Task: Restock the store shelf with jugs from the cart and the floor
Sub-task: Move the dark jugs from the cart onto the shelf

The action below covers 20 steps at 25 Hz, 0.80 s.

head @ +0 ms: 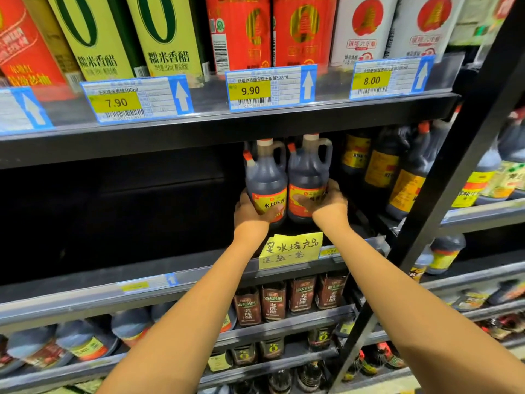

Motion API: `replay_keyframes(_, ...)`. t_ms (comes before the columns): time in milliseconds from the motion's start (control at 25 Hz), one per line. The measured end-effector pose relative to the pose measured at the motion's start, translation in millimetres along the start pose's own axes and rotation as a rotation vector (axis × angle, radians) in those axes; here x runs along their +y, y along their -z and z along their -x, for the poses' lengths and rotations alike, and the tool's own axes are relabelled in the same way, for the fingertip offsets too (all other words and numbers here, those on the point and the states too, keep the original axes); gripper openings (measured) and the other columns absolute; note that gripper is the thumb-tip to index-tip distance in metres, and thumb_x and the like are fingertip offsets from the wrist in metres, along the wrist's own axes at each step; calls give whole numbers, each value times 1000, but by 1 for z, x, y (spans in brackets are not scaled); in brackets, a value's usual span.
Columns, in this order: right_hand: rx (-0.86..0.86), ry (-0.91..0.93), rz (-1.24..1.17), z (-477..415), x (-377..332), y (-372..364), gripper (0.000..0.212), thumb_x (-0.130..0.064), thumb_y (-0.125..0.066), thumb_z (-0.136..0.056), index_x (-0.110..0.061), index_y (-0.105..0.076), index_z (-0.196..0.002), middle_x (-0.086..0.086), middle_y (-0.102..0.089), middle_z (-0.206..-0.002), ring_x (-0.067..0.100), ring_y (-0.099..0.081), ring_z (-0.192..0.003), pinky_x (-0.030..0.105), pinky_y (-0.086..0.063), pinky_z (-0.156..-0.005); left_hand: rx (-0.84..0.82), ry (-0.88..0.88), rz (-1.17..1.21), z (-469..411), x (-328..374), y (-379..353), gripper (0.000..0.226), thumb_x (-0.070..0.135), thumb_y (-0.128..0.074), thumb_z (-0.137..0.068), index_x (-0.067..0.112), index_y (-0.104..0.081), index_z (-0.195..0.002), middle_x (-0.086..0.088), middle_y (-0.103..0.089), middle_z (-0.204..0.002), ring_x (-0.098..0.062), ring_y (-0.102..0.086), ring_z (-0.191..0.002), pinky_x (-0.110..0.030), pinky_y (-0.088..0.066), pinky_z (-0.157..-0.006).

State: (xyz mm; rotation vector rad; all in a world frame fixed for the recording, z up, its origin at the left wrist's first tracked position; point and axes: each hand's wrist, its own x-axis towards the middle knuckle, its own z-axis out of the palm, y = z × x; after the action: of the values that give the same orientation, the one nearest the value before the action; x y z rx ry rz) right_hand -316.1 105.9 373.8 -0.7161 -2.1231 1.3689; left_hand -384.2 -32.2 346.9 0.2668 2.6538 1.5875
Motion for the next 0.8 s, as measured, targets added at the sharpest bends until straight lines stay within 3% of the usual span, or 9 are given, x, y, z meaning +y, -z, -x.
replay_keyframes(120, 19, -95, 58, 8, 1, 3, 40, -10, -59, -87, -6, -52, -126, 13, -63, -107, 29, -57, -113, 26, -40, -79, -51, 63, 19, 6, 2, 5, 78, 45, -76, -74, 13, -40, -136, -10, -55, -131, -30, -55, -118, -37, -47, -90)
replay_keyframes(240, -12, -151, 104, 22, 1, 12, 50, -11, -69, -79, -3, -49, -124, 13, -62, -111, 25, -56, -95, 28, -41, -76, -75, 40, -12, 21, 1, 17, 92, 48, -72, -77, 10, -25, -146, -13, -41, -144, -32, -44, -130, -38, -43, -98)
replay_keyframes(320, -4, -179, 118, 35, -5, 21, 59, -22, -69, -83, -1, -43, -132, 12, -57, -117, 24, -52, -97, 29, -39, -78, -44, -28, -81, 37, 4, 27, 92, 51, -66, -82, 6, -20, -148, -17, -35, -147, -33, -38, -133, -39, -40, -101)
replay_keyframes(400, 35, -141, 172, 50, -9, 25, 68, -33, -65, -87, -2, -36, -139, 14, -52, -131, 29, -51, -116, 31, -39, -84, 1, -150, -152, 56, 9, 38, 77, 51, -60, -87, 1, -35, -140, -21, -48, -133, -36, -48, -122, -44, -45, -97)
replay_keyframes(520, 150, -26, 340, 82, -9, 34, 68, -39, -62, -88, -3, -36, -140, 15, -53, -132, 31, -50, -121, 34, -42, -87, 63, -423, -354, 84, 15, 50, 56, 55, -52, -89, 4, -52, -113, -15, -58, -105, -34, -55, -98, -47, -47, -86)
replay_keyframes(640, 240, 35, 603, 125, 2, 39, 60, -35, -64, -86, 0, -44, -131, 20, -55, -125, 39, -49, -119, 45, -45, -91, 50, -709, -543, 108, 6, 48, 63, 51, -51, -88, 6, -44, -131, -14, -49, -130, -34, -44, -121, -49, -37, -103)
replay_keyframes(720, 260, 16, 759, 161, 17, 36, 49, -34, -64, -85, 0, -50, -116, 20, -57, -113, 40, -52, -109, 45, -47, -82, -69, -840, -589, 132, -9, 43, 70, 46, -52, -89, 4, -35, -142, -20, -36, -147, -40, -26, -139, -53, -23, -114)
replay_keyframes(800, 244, -33, 864, 202, 38, 31, 44, -35, -65, -83, -2, -51, -109, 18, -58, -107, 38, -54, -103, 42, -47, -78, -201, -942, -614, 158, -30, 34, 73, 44, -54, -90, 1, -31, -144, -24, -29, -151, -42, -18, -143, -52, -16, -116)
